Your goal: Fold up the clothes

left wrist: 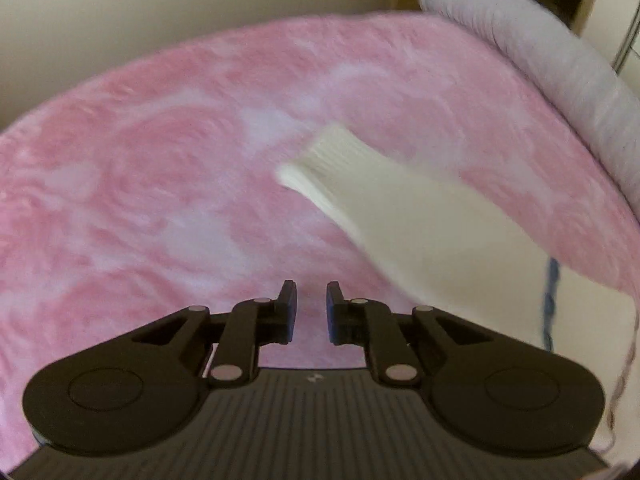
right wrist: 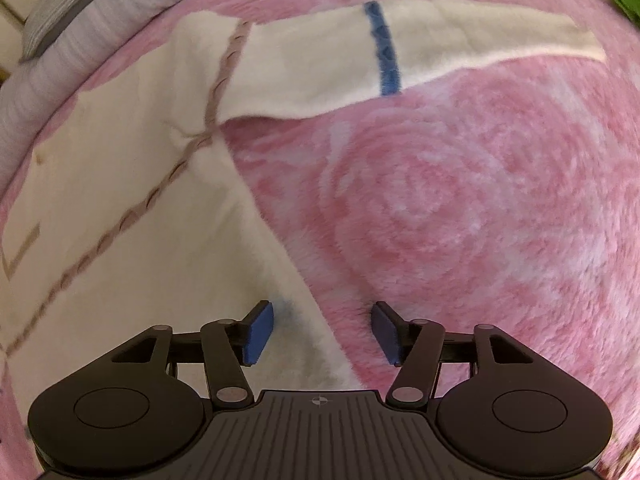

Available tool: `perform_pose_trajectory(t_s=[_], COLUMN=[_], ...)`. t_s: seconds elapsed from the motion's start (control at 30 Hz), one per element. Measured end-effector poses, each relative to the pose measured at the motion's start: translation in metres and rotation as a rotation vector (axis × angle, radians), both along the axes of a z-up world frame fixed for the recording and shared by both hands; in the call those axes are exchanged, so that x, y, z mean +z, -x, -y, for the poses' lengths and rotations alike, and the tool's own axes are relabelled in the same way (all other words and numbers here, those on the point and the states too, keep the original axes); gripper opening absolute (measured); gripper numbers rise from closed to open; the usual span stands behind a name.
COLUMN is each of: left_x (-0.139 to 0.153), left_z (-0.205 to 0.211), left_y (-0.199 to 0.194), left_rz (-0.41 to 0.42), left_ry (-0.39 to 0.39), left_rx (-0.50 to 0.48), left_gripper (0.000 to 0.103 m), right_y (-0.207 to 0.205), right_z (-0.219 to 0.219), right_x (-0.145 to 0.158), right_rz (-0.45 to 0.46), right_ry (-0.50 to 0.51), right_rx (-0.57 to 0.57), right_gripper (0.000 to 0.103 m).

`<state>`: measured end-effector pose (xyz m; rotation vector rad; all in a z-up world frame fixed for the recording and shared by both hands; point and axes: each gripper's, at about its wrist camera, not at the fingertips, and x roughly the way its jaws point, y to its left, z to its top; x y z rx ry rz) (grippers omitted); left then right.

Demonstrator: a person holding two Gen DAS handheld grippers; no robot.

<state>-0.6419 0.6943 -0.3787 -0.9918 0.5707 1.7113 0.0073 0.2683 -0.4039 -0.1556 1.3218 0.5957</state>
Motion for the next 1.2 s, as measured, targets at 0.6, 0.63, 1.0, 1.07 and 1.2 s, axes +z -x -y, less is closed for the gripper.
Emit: perform_pose_trajectory(t_s=[0.6,0.63,1.0,1.07,1.2], left_x=[0.001,-0.014,0.006,0.006,-0.003], left_z=[-0.028,-0.03,0.1,0.153,0.225], left_y=[-0.03,-0.029,-0.046,-0.055,-0.065], left_rz=[-0.232,-0.275,0.112,0.278,0.403], left_ry=[-0.256,-0.176,0.076,0.173,0.258], left_rx=[-0.265,-0.302,-0.511,-0.586,-0.605], left_gripper=[0.009,0.011,0.026,0.026,0.028], right_y=[0.015,0.016,0.027,0.035,0.052], right_z=[0.005,0.007,0.061,0.087,0.125], right_x=[0.003,0.003,0.022,0.023,0.026], right_rz=[0.046,0.052,0.056,0.024,-0.028], right_ry=[0.004,-0.002,-0.041,-0.054,-0.082], right_rx=[0.001,-0.005,-0.084,-0.106,-0.071], right_gripper=[0.06,0.06,0.06,0.06,0.06])
